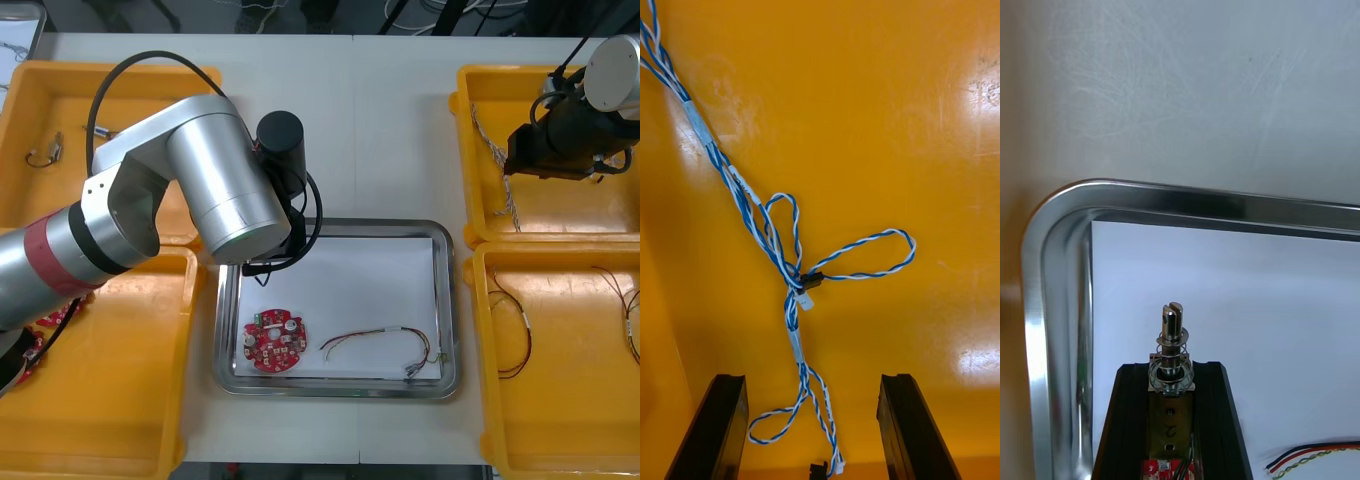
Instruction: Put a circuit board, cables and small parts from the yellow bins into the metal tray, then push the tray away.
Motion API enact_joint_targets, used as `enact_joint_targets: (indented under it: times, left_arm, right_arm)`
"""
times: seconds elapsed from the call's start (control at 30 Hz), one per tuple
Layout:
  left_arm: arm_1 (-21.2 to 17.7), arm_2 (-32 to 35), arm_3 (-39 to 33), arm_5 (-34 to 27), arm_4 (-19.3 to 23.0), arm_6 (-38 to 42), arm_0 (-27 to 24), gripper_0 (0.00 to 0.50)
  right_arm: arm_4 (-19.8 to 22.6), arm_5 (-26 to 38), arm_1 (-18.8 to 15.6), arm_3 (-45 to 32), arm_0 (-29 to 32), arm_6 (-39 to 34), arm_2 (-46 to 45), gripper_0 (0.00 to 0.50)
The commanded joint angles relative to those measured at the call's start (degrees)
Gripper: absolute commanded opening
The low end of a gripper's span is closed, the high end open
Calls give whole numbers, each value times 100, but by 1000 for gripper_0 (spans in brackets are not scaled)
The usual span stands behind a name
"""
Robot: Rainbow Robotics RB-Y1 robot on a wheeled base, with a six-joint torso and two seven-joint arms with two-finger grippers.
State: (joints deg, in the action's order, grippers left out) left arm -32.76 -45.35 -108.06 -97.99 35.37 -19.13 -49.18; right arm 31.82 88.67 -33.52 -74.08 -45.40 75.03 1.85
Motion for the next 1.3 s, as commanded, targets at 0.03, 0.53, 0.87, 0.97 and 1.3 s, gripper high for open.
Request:
enact_joint_targets:
  times: [0.03, 0.53, 0.87, 0.97, 1.3]
  left_arm:
    - [209, -237, 277, 333, -162, 252, -127, 0]
    - [121, -536, 576, 1010, -461, 340, 295, 0]
    - [33, -659, 584, 1151, -593, 393, 401, 0]
    - [24, -659, 611, 1151, -602, 393, 401, 0]
    - [24, -659, 620, 1212, -725, 419, 409, 256]
  right_arm:
    - [-53, -228, 91, 174, -268, 249, 140, 500]
    - [-141, -526, 144, 412, -268, 257, 307, 500]
    - [-97, -597, 153, 447, -180, 266, 316, 500]
    - [-62, -641, 153, 447, -154, 275, 316, 500]
    - [-27, -808, 153, 456, 31, 293, 316, 500]
